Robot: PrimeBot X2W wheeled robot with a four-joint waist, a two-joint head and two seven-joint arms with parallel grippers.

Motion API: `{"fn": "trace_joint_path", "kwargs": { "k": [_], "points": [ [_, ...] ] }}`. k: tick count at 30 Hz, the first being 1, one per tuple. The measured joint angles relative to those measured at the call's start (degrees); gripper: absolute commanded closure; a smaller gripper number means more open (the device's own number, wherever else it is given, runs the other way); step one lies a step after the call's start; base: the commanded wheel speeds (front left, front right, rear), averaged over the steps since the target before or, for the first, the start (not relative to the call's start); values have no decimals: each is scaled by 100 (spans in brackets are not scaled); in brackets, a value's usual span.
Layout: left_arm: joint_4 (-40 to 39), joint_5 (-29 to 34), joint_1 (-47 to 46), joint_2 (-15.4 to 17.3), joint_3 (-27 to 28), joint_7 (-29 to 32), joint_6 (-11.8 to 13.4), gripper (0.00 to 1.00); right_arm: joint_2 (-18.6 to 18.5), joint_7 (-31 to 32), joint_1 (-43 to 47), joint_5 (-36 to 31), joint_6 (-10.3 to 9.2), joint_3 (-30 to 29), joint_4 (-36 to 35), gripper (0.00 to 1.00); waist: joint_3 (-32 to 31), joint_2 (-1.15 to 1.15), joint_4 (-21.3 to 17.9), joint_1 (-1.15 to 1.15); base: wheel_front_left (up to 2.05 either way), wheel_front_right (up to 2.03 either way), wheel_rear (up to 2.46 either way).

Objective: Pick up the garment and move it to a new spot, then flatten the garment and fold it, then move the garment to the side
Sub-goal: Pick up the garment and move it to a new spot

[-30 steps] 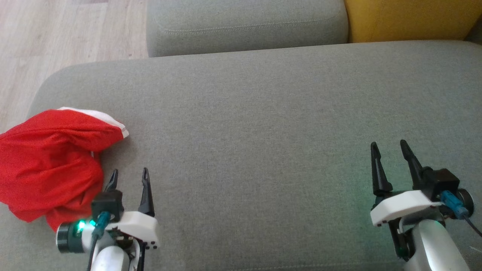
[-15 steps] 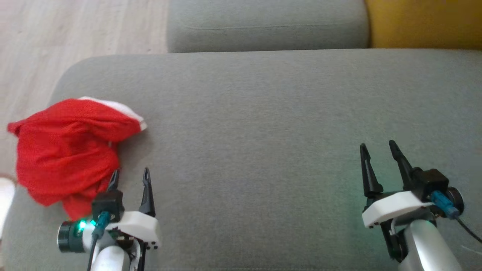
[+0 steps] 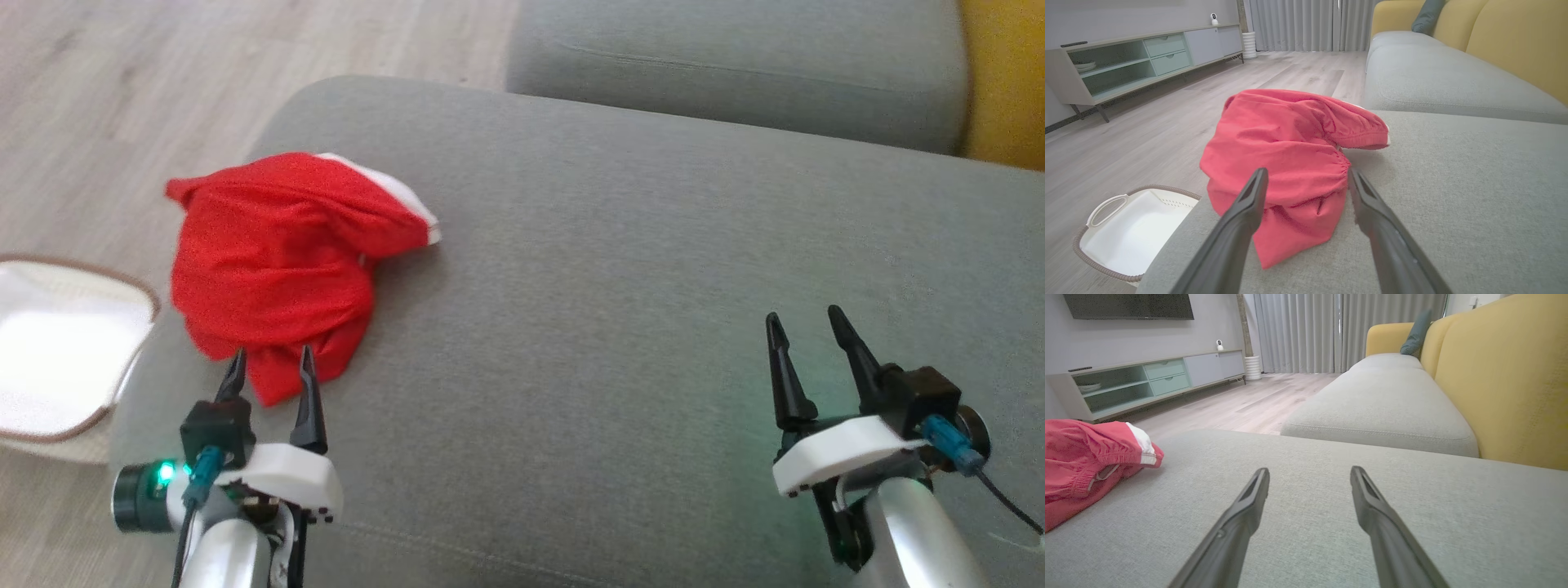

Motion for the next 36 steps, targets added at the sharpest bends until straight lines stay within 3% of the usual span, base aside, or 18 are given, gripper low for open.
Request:
{"fn": "trace_joint_path", "kwargs": {
  "k": [16, 23, 29, 36],
  "points": [
    [16, -16, 2, 23, 330, 0, 15, 0, 41, 0, -1, -1, 0, 30, -1, 0, 87, 0, 1085, 0, 0, 0, 0],
    [36, -15, 1, 21, 355, 0, 9, 0, 41, 0, -5, -11, 0, 71, 0, 0, 156, 0, 1377, 0, 0, 0, 0],
    [49, -19, 1, 20, 513, 0, 2, 0, 32, 0, -53, -10, 0, 205, -1, 0, 270, 0, 1391, 0, 0, 0, 0],
    [83, -204, -499, 9, 710, 0, -277, 0, -212, -4, -516, -11, 0, 485, -227, 0, 713, 0, 1126, 0, 0, 0, 0]
  ]
}}
